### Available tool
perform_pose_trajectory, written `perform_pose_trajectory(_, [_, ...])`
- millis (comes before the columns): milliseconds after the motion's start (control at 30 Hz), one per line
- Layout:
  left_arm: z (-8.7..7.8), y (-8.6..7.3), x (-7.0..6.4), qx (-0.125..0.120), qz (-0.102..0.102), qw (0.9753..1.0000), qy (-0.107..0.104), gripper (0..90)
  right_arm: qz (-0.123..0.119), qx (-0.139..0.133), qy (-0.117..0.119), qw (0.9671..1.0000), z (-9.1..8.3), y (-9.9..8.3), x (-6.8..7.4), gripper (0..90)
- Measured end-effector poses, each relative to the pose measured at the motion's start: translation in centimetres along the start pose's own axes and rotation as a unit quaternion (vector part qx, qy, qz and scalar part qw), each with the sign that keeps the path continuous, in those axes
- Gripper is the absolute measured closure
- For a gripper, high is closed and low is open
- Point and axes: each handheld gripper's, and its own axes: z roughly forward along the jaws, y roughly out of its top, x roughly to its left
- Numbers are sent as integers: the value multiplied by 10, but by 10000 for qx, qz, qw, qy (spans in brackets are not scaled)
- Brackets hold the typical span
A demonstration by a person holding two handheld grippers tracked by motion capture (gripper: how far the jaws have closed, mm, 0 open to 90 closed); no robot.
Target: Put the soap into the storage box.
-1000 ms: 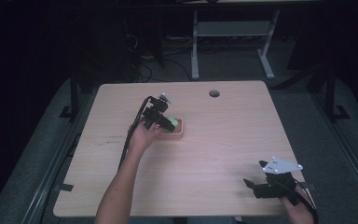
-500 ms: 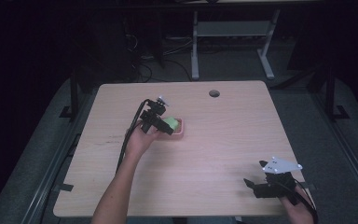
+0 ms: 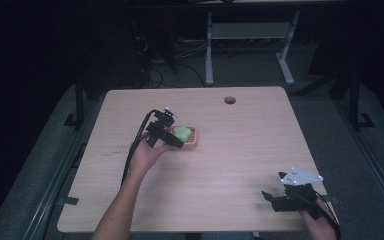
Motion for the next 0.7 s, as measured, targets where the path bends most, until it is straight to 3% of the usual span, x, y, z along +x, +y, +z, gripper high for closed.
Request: perform_pose_trajectory(700, [-14,-28,-7,-146,107,9998,-24,209,-79,56,-30,9999,3,3,2,138])
